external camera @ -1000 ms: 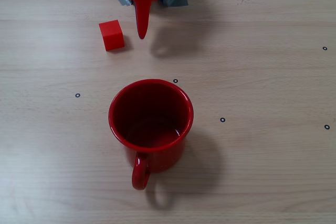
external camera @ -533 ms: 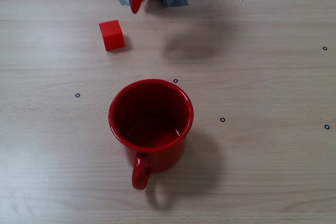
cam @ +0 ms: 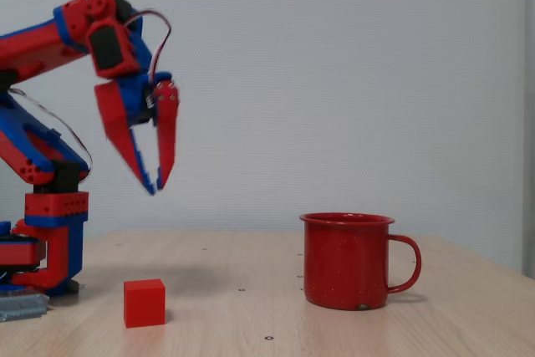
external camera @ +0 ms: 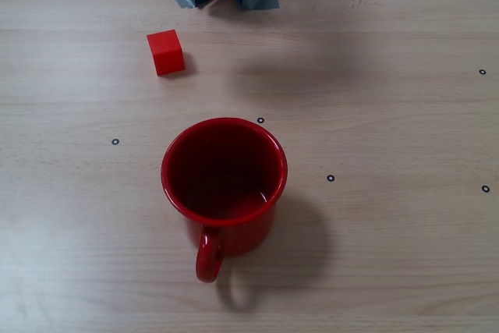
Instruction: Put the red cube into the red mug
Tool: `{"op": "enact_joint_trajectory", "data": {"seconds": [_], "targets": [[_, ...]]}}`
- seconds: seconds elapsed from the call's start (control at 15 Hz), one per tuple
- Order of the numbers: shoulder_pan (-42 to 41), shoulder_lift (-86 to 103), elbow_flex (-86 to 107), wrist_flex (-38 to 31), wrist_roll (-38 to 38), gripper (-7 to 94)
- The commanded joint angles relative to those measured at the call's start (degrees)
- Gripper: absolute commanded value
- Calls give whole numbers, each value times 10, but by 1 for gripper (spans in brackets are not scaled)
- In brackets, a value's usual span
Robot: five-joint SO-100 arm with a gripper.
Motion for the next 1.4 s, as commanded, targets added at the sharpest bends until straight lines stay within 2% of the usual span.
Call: {"op": "enact_joint_trajectory", "data": {"seconds": [0.0, 0.2, 0.33, 0.8, 1.13, 1.27, 1.33], "targets": [[33, -31, -115, 65, -23, 0], [62, -89, -237, 137, -31, 0], [81, -95, -249, 147, -50, 0], [165, -92, -114, 147, -238, 0], [155, -94, -79, 144, -213, 0], [160, -93, -56, 147, -178, 15], [167, -93, -46, 147, -167, 29]]}}
